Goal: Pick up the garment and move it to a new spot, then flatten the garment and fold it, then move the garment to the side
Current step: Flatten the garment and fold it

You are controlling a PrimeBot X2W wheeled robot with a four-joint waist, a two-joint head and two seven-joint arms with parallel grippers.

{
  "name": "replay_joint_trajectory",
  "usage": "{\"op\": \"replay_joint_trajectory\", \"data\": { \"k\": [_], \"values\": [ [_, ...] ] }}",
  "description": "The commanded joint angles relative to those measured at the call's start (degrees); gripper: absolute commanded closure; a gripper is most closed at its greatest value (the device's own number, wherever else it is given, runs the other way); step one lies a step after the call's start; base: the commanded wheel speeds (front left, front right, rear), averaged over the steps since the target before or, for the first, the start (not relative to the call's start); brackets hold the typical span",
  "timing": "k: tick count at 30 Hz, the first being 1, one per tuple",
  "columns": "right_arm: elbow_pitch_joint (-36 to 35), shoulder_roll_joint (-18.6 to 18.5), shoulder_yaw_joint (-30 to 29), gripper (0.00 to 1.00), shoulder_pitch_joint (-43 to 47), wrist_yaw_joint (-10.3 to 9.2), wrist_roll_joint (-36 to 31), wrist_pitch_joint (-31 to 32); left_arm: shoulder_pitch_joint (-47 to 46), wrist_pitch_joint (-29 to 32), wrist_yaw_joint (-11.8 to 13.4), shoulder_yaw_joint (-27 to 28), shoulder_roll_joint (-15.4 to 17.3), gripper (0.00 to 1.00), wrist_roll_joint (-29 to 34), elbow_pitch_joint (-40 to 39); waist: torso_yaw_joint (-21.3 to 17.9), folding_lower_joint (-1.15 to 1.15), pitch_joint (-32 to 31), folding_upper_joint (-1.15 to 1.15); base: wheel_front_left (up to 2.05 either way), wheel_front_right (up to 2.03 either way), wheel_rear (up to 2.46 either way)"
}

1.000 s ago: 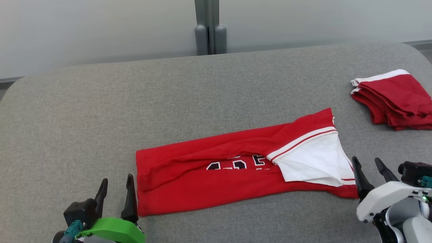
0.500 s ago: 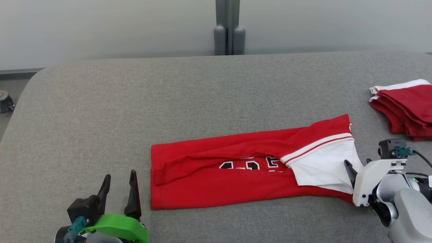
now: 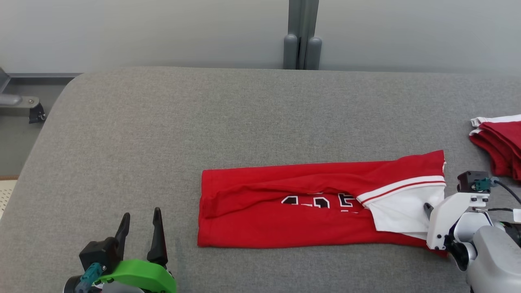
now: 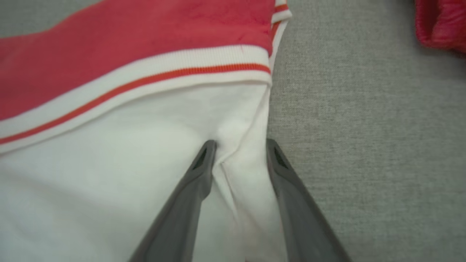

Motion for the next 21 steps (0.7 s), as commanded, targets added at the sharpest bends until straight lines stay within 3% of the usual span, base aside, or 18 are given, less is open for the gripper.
{"op": "replay_joint_trajectory", "data": {
  "k": [1, 9, 16, 21],
  "values": [
    [1.11, 1.1, 0.84, 1.0, 0.18, 0.01, 0.63, -0.28, 0.55, -0.17, -0.1, 0.18, 0.3, 0.0, -0.03, 0.13, -0.15, 0.0, -0.41, 0.0, 0.0, 0.0, 0.0],
    [1.7, -1.14, 2.42, 1.0, -1.1, -0.05, 2.65, -4.71, 1.97, 0.02, -0.27, -0.57, 0.46, 0.0, -0.02, 0.01, -2.99, 0.0, -2.55, 0.0, 0.0, 0.0, 0.0],
    [-1.35, -5.65, 3.78, 1.0, 1.39, -0.06, 5.59, -6.41, 2.69, 0.22, -0.16, -1.47, 0.06, 0.0, -0.03, -0.33, -6.48, 0.0, -3.56, 0.0, 0.0, 0.0, 0.0],
    [-4.05, -6.88, 4.42, 1.0, 2.43, -0.06, 7.82, -6.45, 2.8, 0.4, -0.03, -1.81, 0.05, 0.0, 0.01, -0.35, -8.45, 0.0, -3.58, 0.0, 0.0, 0.0, 0.0]
  ]
}}
